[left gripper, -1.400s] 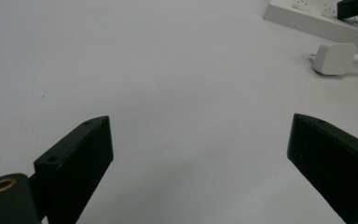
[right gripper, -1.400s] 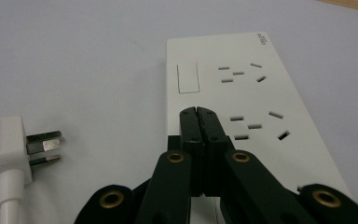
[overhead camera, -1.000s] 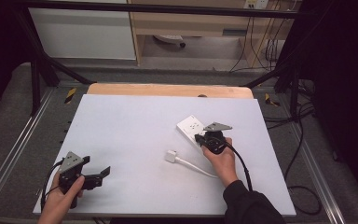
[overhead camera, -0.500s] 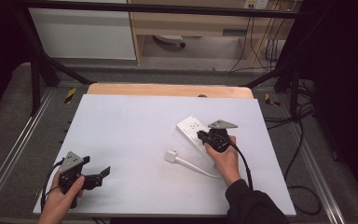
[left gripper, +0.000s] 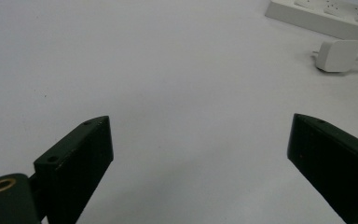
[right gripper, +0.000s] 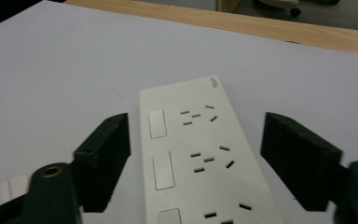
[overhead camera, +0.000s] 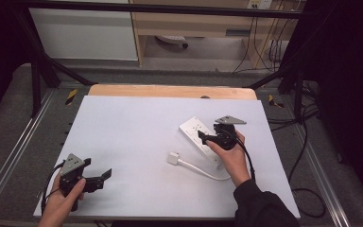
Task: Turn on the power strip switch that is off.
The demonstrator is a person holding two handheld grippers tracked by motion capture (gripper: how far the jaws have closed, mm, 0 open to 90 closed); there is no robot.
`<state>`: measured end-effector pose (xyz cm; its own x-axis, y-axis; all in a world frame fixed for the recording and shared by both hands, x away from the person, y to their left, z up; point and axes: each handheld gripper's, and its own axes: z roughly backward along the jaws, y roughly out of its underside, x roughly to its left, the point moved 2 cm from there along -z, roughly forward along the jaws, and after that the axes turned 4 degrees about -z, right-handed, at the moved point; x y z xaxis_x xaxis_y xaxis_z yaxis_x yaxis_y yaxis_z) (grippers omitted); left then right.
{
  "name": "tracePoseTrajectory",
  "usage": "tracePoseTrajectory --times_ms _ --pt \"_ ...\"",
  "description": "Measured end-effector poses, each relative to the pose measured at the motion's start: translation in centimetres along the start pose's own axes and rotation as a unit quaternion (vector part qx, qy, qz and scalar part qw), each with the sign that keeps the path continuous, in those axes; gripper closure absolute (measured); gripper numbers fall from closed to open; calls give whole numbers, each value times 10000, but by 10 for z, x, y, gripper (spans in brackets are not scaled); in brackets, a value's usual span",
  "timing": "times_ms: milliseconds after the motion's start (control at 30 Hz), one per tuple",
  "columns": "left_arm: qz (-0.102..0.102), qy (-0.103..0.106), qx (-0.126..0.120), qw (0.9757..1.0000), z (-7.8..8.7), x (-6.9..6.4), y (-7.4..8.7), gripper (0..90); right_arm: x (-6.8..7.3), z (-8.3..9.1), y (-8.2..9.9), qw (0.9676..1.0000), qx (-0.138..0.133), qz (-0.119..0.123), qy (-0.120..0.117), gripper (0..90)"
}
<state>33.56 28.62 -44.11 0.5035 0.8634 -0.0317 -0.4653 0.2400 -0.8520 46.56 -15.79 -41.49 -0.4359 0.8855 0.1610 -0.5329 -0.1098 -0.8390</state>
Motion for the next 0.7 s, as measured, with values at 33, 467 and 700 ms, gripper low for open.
tracePoseTrajectory --times_ms 33,467,700 --pt "-3 1 1 10000 0 0 0 68 -1 1 -1 10000 25 3 31 194" --pt "-34 7 12 10000 0 0 0 68 -14 20 -13 9989 -214 -56 423 55" --pt "-27 5 33 10000 0 0 0 68 -25 33 -16 9989 -193 -122 411 31"
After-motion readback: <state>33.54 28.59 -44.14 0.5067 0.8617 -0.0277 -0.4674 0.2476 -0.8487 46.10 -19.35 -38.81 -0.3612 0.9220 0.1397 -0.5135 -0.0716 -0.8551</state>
